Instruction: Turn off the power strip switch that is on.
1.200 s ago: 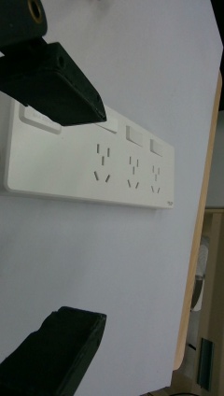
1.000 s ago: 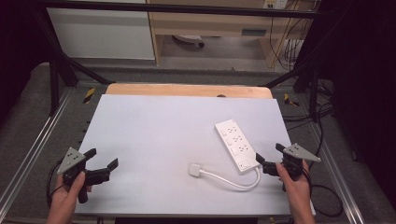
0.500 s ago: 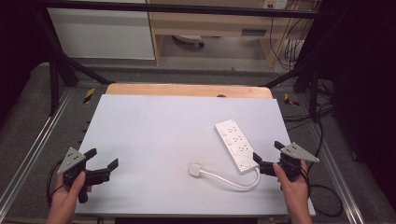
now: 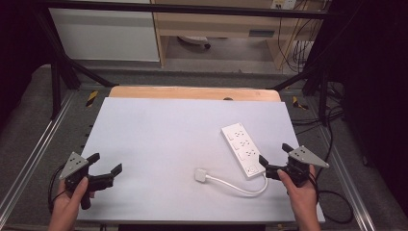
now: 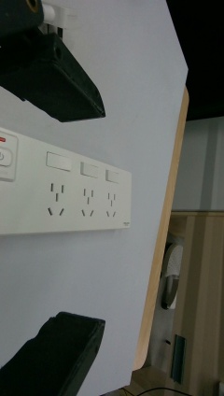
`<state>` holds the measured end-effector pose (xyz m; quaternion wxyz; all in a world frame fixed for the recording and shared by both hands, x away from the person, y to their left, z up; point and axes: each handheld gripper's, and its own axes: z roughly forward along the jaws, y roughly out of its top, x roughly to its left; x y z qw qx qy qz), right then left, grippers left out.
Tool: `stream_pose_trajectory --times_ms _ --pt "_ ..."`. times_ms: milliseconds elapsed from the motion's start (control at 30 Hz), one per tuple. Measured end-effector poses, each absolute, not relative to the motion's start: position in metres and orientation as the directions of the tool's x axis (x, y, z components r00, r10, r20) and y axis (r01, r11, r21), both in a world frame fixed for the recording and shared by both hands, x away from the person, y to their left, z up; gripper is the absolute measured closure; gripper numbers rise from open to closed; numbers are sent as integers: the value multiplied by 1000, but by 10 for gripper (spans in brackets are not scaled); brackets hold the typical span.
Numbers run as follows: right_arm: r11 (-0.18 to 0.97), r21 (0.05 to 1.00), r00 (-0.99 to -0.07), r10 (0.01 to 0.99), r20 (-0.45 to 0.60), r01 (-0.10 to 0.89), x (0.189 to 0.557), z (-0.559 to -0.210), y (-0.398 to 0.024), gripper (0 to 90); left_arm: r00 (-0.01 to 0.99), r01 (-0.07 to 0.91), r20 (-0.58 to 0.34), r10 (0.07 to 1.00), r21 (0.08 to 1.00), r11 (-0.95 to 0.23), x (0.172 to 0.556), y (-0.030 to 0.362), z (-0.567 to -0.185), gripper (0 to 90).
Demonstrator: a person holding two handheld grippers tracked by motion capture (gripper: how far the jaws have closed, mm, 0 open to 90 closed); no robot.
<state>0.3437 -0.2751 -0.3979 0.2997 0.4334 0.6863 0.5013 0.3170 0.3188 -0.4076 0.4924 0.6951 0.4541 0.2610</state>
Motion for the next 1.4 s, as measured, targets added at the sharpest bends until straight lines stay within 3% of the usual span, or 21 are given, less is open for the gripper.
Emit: stream_pose_trajectory --times_ms 1100,1400 --pt "98 958 -448 893 36 271 369 -357 -275 57 455 379 -76 887 918 -116 318 318 -409 46" --pt "124 958 -439 898 3 260 369 -350 -272 147 453 381 -76 888 917 -116 318 318 -409 46"
